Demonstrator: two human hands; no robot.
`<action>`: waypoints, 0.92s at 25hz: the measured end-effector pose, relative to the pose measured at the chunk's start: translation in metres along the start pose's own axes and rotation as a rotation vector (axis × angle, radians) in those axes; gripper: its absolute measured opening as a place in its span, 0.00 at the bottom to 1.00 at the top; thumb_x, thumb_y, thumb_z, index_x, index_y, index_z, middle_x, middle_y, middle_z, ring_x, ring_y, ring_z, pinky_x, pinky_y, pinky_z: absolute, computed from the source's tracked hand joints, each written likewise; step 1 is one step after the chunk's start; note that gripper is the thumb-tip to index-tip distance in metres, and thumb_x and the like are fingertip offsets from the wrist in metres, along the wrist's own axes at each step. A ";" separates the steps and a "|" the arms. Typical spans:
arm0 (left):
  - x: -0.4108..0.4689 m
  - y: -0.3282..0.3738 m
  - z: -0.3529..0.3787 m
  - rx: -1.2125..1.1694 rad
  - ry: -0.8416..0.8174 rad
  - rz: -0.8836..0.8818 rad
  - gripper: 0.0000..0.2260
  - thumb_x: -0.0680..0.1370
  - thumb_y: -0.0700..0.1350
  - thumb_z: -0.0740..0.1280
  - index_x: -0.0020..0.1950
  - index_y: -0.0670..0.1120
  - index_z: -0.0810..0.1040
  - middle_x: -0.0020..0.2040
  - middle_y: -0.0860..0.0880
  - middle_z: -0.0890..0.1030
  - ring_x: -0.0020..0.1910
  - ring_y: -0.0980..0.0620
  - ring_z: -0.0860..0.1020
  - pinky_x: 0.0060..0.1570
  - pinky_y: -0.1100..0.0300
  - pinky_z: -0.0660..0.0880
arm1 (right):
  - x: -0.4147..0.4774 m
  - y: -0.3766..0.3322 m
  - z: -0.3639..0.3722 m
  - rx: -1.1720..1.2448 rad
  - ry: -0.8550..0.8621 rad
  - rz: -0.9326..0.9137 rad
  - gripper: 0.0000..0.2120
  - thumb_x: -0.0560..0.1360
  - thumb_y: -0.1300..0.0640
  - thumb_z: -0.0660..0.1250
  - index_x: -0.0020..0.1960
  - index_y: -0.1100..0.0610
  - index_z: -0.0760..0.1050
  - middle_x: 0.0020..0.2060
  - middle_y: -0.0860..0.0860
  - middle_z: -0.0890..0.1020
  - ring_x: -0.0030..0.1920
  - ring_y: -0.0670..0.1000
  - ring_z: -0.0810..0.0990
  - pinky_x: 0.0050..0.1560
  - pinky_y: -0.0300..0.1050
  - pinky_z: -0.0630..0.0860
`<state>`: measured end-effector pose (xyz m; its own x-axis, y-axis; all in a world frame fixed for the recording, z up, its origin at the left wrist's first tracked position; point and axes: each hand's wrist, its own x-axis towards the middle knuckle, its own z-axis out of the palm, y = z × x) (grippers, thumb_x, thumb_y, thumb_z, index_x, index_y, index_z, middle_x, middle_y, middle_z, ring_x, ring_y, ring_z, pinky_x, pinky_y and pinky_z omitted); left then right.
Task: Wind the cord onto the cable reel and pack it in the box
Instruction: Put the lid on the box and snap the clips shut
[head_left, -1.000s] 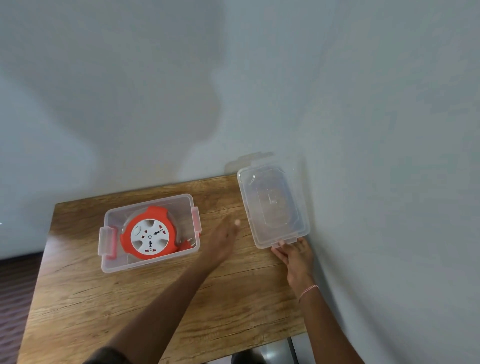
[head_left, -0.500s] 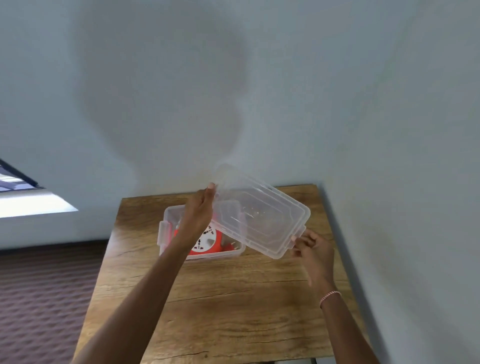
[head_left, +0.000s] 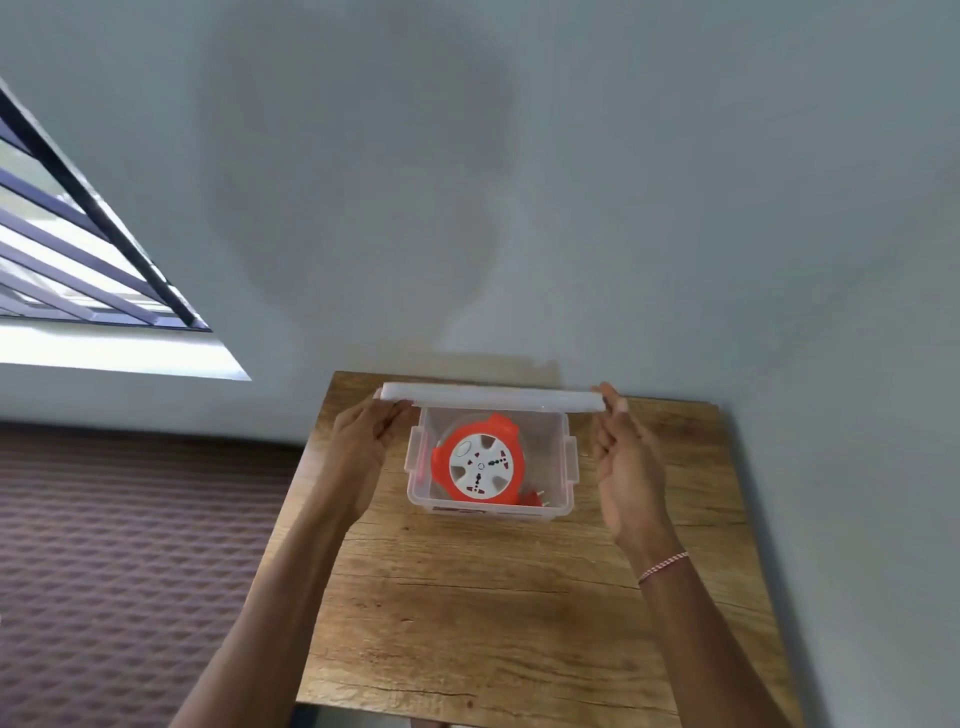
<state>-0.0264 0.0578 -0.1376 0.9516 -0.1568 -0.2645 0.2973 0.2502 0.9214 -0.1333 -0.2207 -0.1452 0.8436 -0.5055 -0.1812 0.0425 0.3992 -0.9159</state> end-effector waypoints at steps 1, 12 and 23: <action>0.001 -0.004 -0.010 -0.037 0.003 -0.015 0.15 0.88 0.39 0.59 0.63 0.45 0.86 0.57 0.47 0.89 0.61 0.49 0.86 0.62 0.57 0.82 | 0.000 0.004 0.002 0.021 0.000 0.032 0.20 0.82 0.51 0.65 0.73 0.50 0.74 0.69 0.45 0.79 0.68 0.43 0.77 0.67 0.41 0.76; 0.007 -0.060 -0.030 0.513 -0.088 -0.027 0.32 0.80 0.26 0.63 0.79 0.54 0.73 0.70 0.63 0.81 0.67 0.69 0.78 0.57 0.69 0.80 | 0.000 0.069 -0.013 -0.473 0.316 0.027 0.21 0.77 0.67 0.71 0.67 0.52 0.79 0.60 0.46 0.84 0.57 0.42 0.83 0.49 0.41 0.84; 0.022 -0.078 -0.015 0.996 -0.013 0.097 0.32 0.81 0.30 0.67 0.83 0.48 0.65 0.77 0.45 0.76 0.58 0.48 0.84 0.48 0.60 0.83 | 0.014 0.094 -0.011 -0.723 0.442 -0.045 0.14 0.74 0.60 0.76 0.59 0.53 0.85 0.48 0.41 0.87 0.46 0.38 0.85 0.47 0.42 0.85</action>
<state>-0.0279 0.0492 -0.2194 0.9656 -0.1897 -0.1781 0.0119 -0.6514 0.7586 -0.1239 -0.1985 -0.2381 0.5561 -0.8217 -0.1248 -0.4090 -0.1398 -0.9018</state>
